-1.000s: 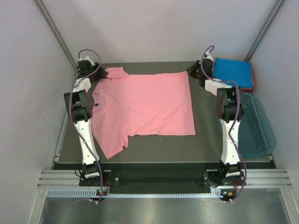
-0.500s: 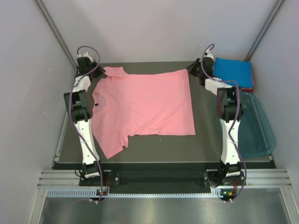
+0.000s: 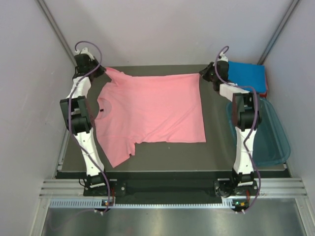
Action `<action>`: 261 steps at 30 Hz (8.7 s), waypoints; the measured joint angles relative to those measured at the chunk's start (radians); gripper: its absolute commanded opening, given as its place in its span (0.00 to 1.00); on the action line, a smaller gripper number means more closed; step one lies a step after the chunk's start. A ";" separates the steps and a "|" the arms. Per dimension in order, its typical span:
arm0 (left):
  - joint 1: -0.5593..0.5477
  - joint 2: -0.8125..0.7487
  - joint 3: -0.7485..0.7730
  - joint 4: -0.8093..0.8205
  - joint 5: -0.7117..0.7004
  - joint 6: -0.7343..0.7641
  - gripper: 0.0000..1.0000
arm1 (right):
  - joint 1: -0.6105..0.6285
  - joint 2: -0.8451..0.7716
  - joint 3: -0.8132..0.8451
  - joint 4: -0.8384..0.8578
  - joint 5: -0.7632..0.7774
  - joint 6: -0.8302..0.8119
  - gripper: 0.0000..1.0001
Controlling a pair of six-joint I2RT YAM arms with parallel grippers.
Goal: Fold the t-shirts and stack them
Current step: Fold the tshirt
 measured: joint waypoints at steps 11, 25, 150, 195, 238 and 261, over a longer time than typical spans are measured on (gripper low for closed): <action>0.004 -0.159 -0.228 -0.013 -0.023 0.024 0.00 | 0.000 -0.116 -0.165 -0.004 -0.015 -0.023 0.00; 0.007 -0.457 -0.549 -0.163 -0.116 0.026 0.00 | 0.000 -0.324 -0.522 0.026 -0.039 -0.047 0.00; -0.156 -0.361 -0.571 -0.327 -0.149 0.028 0.45 | 0.395 -0.531 -0.514 -0.185 -0.053 -0.062 0.31; -0.343 -0.512 -0.724 -0.382 -0.164 -0.068 0.12 | 0.373 -0.671 -0.653 -0.176 -0.042 -0.049 0.31; 0.060 -0.551 -0.888 -0.377 0.013 -0.112 0.34 | 0.761 0.050 0.072 -0.230 0.042 0.158 0.58; 0.069 -0.565 -0.768 -0.483 -0.069 -0.116 0.00 | 0.762 0.099 0.169 -0.262 0.070 0.172 0.44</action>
